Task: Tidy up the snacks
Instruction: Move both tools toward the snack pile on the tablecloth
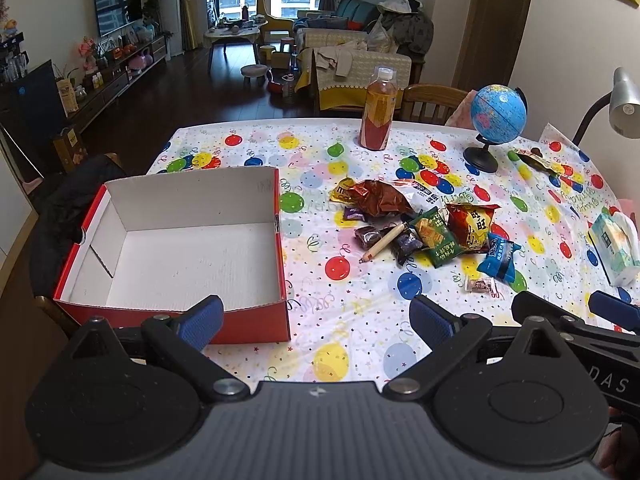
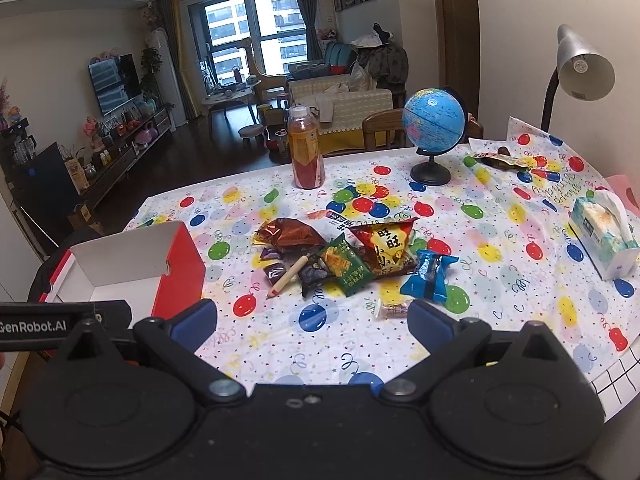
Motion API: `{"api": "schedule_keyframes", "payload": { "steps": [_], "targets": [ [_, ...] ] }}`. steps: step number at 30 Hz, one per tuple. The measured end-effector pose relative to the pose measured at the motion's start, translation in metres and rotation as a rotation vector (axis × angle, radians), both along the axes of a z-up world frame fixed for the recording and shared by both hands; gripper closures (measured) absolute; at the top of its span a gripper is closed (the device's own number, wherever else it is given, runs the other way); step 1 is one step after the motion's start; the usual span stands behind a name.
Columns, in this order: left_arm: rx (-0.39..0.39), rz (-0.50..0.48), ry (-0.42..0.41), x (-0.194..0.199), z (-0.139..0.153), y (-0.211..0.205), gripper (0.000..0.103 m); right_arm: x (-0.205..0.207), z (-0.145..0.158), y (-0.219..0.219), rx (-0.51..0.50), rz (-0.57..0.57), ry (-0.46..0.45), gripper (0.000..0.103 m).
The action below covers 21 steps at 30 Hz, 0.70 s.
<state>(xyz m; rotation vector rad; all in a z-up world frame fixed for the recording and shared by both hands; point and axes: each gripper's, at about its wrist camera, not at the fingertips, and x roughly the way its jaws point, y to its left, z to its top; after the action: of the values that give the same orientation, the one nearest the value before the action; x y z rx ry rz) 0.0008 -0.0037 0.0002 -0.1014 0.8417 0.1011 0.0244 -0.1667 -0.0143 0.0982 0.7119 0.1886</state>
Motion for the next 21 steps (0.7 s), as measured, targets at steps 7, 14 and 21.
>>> {"api": "schedule_keyframes", "payload": {
  "steps": [7, 14, 21],
  "targets": [
    [0.001, -0.001, 0.007, 0.0037, 0.0011, -0.0037, 0.003, 0.0009, -0.0005, -0.0016, -0.003, 0.001, 0.002, 0.001],
    [0.001, -0.001, 0.006, 0.0037, 0.0009, -0.004, 0.003, -0.0003, -0.0013, -0.0006, -0.004, 0.005, 0.001, 0.001],
    [0.0, 0.0, 0.006, 0.0036, 0.0004, -0.0038, 0.003, -0.0025, -0.0023, 0.0014, -0.002, 0.012, 0.002, 0.001]
  ]
}}
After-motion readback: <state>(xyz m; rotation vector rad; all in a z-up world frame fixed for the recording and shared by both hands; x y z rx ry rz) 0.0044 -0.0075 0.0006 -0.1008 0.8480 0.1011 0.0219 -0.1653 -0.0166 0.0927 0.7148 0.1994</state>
